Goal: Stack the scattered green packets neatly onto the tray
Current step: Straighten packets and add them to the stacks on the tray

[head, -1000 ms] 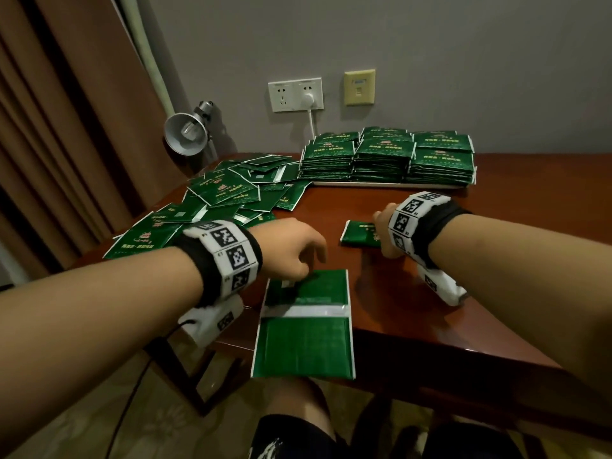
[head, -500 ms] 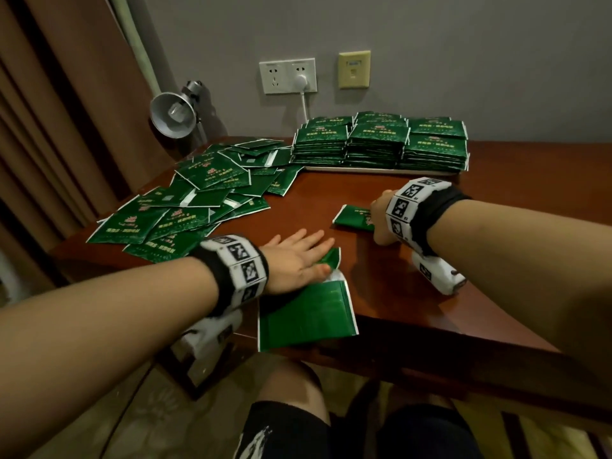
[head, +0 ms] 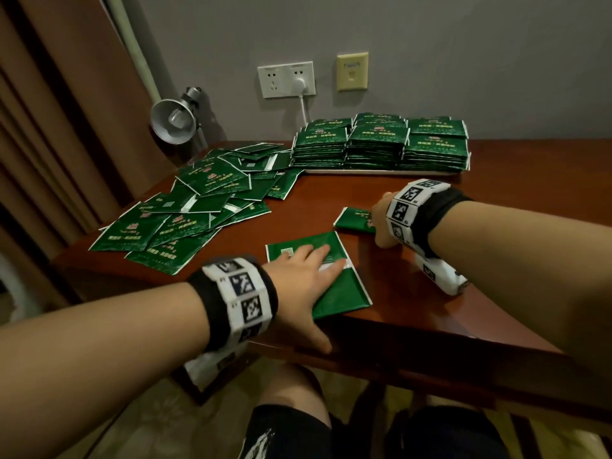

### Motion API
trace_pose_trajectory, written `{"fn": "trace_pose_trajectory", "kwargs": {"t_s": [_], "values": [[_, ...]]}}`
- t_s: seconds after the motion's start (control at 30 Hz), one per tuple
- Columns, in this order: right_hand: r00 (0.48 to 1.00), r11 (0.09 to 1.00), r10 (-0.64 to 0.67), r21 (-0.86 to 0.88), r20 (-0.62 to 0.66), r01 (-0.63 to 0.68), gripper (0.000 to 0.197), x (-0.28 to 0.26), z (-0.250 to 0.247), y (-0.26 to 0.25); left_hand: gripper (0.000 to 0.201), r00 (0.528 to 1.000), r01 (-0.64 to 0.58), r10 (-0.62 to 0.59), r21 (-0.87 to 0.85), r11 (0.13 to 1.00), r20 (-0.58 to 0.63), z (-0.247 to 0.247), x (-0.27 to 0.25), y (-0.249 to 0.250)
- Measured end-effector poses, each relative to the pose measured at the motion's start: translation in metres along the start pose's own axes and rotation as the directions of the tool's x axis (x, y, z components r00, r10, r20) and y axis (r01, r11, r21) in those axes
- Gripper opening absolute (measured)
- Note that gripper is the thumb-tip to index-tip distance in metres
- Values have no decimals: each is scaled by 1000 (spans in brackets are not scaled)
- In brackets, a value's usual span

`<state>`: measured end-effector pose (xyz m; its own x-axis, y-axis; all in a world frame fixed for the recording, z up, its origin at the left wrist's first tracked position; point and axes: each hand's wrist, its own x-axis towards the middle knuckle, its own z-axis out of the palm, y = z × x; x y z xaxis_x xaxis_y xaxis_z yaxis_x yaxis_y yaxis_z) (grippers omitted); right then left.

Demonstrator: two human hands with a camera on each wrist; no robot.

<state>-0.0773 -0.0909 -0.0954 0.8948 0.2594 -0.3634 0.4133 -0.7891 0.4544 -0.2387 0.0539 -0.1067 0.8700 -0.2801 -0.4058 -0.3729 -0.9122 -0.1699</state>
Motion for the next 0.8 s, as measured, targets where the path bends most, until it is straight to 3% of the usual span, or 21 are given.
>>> {"fn": "trace_pose_trajectory", "kwargs": {"t_s": [0.07, 0.17, 0.23, 0.33, 0.4, 0.47, 0.53, 0.63, 0.7, 0.8], "values": [[1000, 1000, 8, -9, 6, -8, 52, -1, -1, -2, 109, 1000, -18, 18, -14, 1000, 15, -2, -5, 0], [1000, 999, 13, 30, 15, -14, 52, 0, 0, 0, 72, 997, -69, 53, -293, 954, -63, -23, -10, -15], [1000, 998, 17, 61, -2, -16, 59, -2, 0, 1, 49, 990, -73, 22, -366, 928, -140, -39, -14, -26], [999, 997, 15, 71, -48, -12, 51, -20, 1, 3, 36, 958, 35, -63, -104, 994, -281, -55, -6, -37], [999, 994, -6, 108, -41, 10, 42, -31, 3, 6, 36, 904, 175, -131, 73, 982, -407, -57, 3, -39], [1000, 984, -11, 177, -25, 15, 44, -34, 5, 10, 33, 847, 338, -287, 37, 941, -448, -52, 11, -34], [999, 975, -15, 223, -37, 23, 64, -36, 6, 8, 33, 839, 433, -436, -86, 897, -326, -45, 17, -22], [998, 963, 7, 268, -69, 11, 85, -35, 8, 1, 56, 857, 500, -510, -126, 857, -69, -34, 34, -1], [996, 957, 5, 288, -84, 20, 79, -33, 3, 0, 56, 869, 486, -494, -139, 863, -22, -31, 40, 8], [989, 974, 29, 227, -146, 5, 53, -33, 2, 11, 39, 930, 349, -367, -244, 905, -31, -33, 45, 6]]}}
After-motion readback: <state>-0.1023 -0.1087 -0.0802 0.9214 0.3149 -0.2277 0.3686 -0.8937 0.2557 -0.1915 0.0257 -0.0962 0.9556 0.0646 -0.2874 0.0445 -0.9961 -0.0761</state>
